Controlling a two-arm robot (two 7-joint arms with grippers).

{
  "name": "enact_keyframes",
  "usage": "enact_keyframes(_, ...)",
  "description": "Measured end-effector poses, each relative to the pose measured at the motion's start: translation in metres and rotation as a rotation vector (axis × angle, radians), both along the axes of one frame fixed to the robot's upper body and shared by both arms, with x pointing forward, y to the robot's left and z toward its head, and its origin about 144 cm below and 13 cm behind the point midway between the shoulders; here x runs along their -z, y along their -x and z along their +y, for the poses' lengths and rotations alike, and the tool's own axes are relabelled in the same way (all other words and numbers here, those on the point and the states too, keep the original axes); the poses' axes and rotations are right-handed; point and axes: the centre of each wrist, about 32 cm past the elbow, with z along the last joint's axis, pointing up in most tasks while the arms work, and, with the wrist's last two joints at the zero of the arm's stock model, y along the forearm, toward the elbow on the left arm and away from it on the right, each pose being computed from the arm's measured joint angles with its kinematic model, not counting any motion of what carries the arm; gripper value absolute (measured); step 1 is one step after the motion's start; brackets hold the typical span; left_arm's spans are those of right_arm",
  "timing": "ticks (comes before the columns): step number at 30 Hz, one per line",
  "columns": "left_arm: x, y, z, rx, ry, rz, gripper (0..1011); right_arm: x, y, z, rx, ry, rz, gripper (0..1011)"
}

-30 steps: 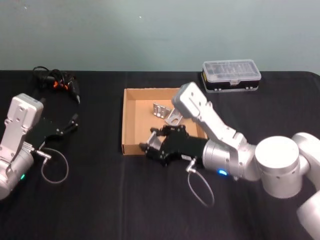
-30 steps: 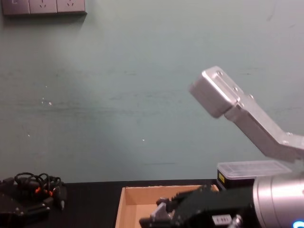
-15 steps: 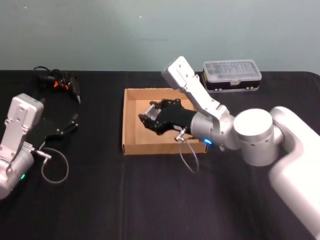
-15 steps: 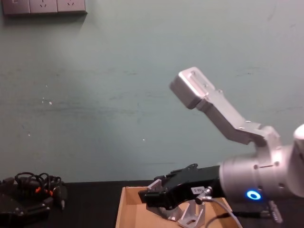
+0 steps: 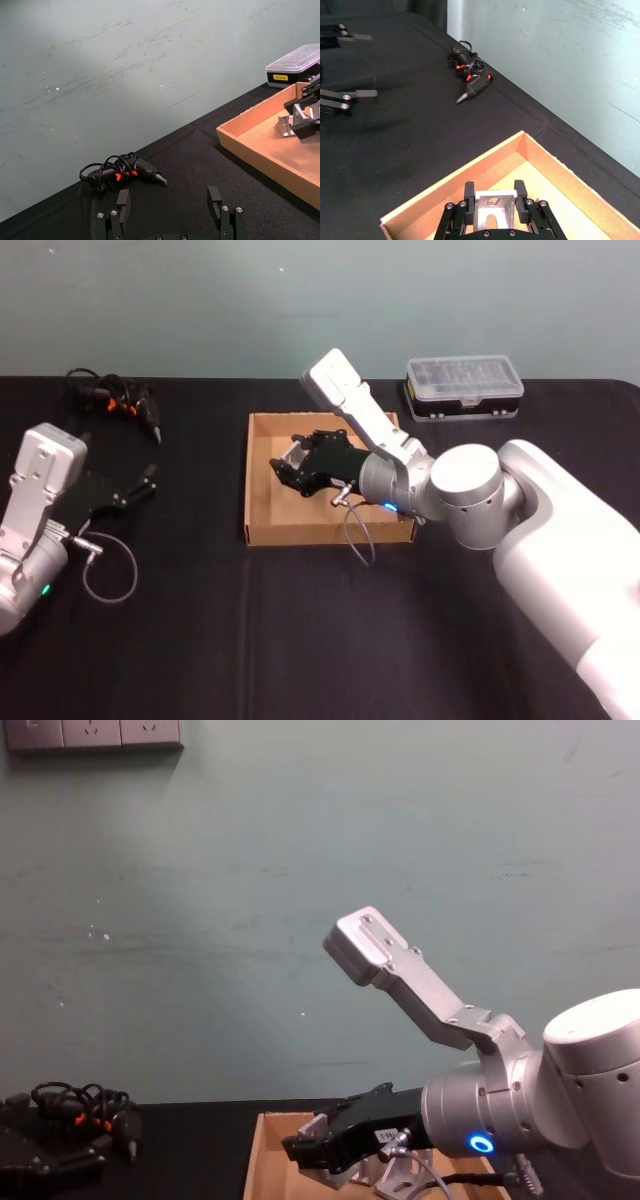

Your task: Use one hand to pick up the angle iron from the table and place it into the box.

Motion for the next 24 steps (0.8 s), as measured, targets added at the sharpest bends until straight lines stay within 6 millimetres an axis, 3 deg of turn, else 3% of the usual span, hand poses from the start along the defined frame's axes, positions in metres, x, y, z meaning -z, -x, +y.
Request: enact_keyframes(24,0.000,0.000,0.000,0.000,0.000,0.000,1011,0.009,-0.013,0.002,0.016,0.031,0.037,488)
